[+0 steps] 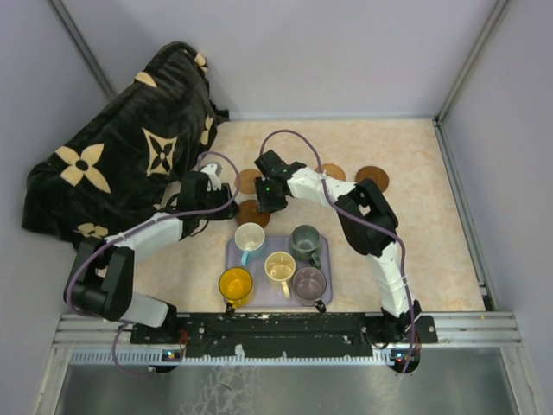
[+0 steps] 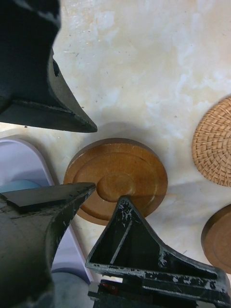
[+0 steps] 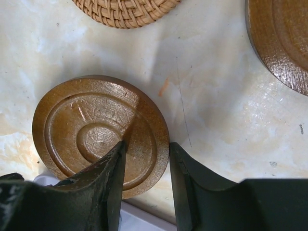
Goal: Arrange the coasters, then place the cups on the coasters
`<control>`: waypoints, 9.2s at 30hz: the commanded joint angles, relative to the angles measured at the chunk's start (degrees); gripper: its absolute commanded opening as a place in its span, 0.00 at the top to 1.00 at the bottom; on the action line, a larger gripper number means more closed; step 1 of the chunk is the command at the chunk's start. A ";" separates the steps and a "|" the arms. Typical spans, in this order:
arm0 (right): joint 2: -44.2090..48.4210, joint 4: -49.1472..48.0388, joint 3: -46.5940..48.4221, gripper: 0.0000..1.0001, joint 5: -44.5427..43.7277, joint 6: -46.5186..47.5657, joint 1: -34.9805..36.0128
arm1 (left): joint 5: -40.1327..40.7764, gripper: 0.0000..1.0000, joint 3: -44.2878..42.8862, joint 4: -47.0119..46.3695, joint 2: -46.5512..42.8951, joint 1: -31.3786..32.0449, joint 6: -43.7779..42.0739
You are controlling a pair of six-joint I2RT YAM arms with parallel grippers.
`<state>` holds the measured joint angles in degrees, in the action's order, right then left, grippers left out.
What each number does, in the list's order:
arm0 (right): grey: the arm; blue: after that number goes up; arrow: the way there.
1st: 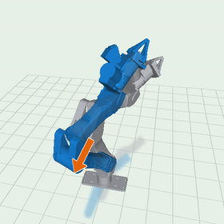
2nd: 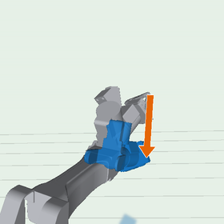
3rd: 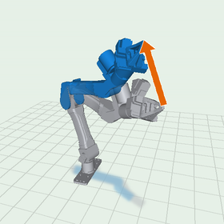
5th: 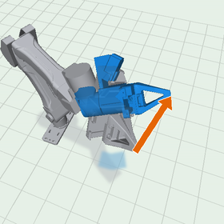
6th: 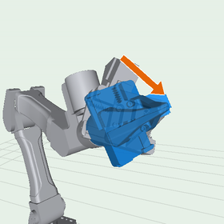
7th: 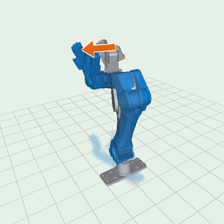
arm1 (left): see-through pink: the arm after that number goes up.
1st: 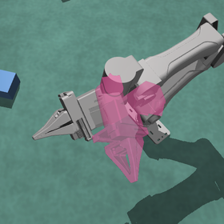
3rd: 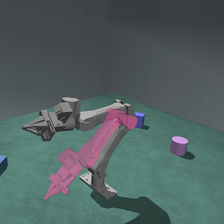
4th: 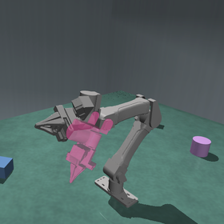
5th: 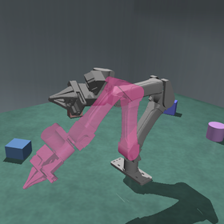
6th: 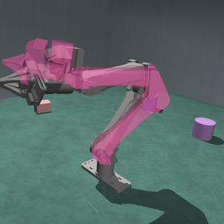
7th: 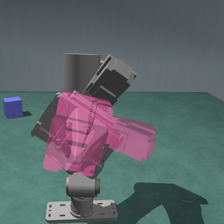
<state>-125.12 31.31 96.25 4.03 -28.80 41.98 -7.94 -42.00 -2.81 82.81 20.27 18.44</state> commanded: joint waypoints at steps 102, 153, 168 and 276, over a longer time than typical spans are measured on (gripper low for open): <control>52.64 -2.38 -23.10 0.19 -21.49 -0.31 -8.40 | 15.99 0.46 -4.87 17.45 -6.88 -9.42 4.70; 56.83 0.04 -25.04 0.01 -31.80 0.21 -9.02 | 25.64 0.34 -14.18 13.28 15.26 -1.48 -0.94; 57.00 0.10 -24.93 0.01 -31.12 0.10 -9.02 | 23.72 0.33 -15.78 13.66 17.56 -3.29 -2.35; 38.73 -10.53 -35.74 0.01 -27.40 1.73 -42.42 | 20.78 0.29 -14.88 9.05 17.78 -5.94 1.83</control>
<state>-88.07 22.72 60.01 -21.04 -27.46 -0.30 13.91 -55.77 8.49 98.15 14.72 19.25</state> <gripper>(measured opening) 0.987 0.711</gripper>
